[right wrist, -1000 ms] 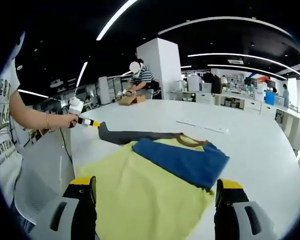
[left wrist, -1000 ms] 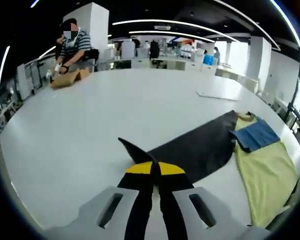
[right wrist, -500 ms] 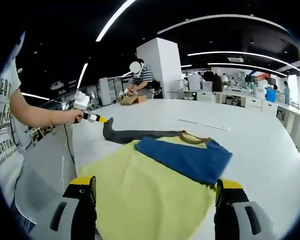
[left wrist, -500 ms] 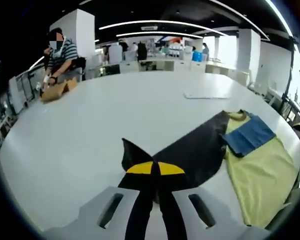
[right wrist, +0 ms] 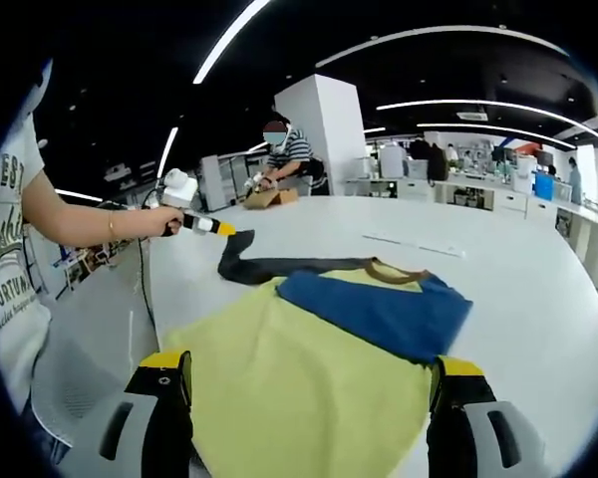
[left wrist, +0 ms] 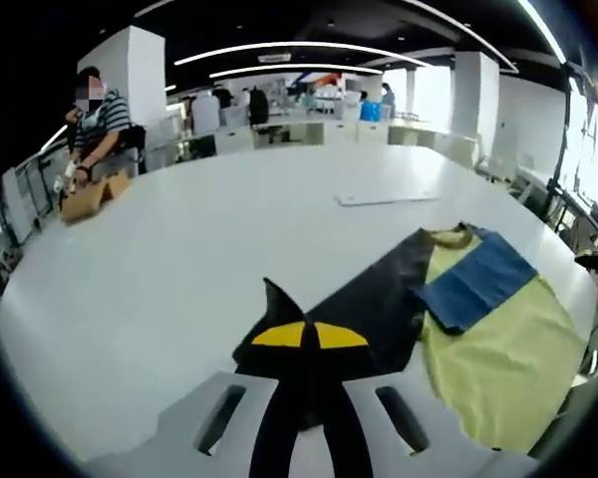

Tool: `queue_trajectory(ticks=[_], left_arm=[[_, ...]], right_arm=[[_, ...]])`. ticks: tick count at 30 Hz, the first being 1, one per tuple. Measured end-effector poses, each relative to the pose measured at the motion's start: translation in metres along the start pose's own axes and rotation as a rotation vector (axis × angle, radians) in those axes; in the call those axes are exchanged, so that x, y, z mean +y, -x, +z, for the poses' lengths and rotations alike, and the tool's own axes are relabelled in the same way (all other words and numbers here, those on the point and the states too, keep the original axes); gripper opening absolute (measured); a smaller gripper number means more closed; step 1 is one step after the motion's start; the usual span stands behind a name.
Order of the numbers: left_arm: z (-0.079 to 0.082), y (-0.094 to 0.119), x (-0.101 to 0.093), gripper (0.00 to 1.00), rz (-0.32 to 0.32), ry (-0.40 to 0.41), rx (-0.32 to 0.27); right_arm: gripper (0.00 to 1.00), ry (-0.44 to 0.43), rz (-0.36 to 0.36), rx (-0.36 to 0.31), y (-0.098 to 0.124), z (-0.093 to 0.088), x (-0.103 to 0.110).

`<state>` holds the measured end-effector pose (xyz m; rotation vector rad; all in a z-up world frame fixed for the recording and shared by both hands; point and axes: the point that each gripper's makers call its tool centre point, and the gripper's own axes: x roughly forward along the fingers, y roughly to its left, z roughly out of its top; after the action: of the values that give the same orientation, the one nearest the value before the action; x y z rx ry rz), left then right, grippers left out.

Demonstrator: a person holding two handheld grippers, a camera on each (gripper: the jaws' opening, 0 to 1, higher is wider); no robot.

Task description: Fold the garment on the visible template until the final outline fits inside the template.

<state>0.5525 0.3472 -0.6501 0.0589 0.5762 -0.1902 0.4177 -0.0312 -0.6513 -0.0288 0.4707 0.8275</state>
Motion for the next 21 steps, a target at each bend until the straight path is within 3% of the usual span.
queue_trajectory(ticks=[6, 21], left_arm=[[0.011, -0.010, -0.020, 0.00, -0.043, 0.026, -0.012], [0.046, -0.034, -0.066, 0.00, -0.136, -0.038, -0.037]], right_arm=[[0.99, -0.001, 0.009, 0.003, -0.002, 0.001, 0.001], [0.99, -0.004, 0.011, 0.012, -0.001, -0.001, 0.000]])
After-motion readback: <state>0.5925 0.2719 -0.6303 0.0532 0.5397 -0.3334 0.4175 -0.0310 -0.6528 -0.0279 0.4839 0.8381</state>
